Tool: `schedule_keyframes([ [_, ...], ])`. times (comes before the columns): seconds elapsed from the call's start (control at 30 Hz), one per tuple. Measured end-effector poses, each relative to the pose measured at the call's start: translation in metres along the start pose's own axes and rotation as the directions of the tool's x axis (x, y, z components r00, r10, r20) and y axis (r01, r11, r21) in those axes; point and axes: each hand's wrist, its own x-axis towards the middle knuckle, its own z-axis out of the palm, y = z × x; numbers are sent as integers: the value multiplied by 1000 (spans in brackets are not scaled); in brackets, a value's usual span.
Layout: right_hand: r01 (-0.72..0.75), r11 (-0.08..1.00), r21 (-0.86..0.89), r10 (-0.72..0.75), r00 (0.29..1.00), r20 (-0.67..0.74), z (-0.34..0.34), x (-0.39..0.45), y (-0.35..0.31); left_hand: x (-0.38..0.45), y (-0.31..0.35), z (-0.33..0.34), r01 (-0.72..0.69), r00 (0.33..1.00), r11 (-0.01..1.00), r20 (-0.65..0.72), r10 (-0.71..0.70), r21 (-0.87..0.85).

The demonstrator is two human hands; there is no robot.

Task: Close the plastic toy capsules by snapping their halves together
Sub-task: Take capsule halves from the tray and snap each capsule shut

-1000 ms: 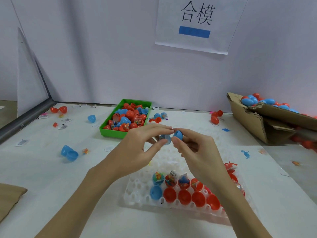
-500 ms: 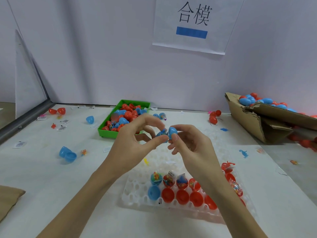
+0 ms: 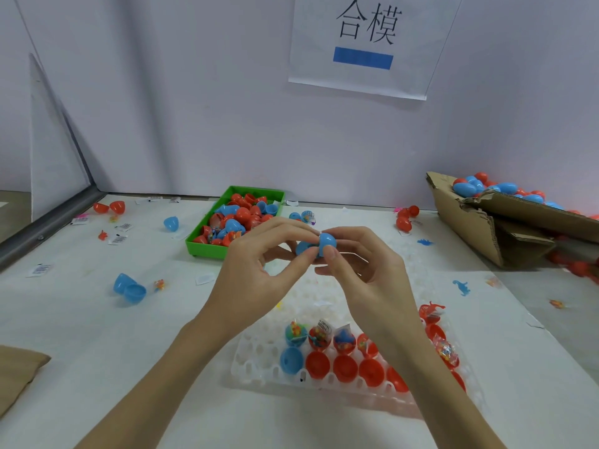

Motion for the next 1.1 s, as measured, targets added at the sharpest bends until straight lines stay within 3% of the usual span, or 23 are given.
schedule_keyframes([
  [0.13, 25, 1000, 0, -25, 999, -23, 3, -2, 1, 2, 2, 5, 177, 979, 971, -69, -190, -164],
  [0.33, 50, 999, -21, -51, 998, -43, 2, 0, 0, 2, 11, 4, 226, 959, 941, -111, -260, -251],
  [0.53, 32, 995, 91, -27, 998, -54, 3, -2, -2, 4, 11, -5, -1, 995, 1000, -104, 3, 21],
  [0.63, 40, 995, 89, -34, 997, -63, 5, -4, -3, 4, 9, -9, -214, 975, 950, -2, 220, 226],
  [0.7, 35, 997, 74, -30, 997, -69, 5, -4, -3, 4, 9, -9, -237, 971, 935, 29, 238, 263],
  [0.8, 22, 997, 73, -17, 998, -60, 3, -4, -4, 3, 9, -5, -145, 988, 965, -16, 152, 217],
  [0.9, 37, 998, 45, -35, 999, -37, 3, -3, -6, 1, 13, 0, 17, 995, 998, -100, -11, 61],
  [1.1, 34, 999, 3, -34, 998, -44, 4, -4, -6, 2, 17, 3, 190, 968, 956, -121, -221, -223],
])
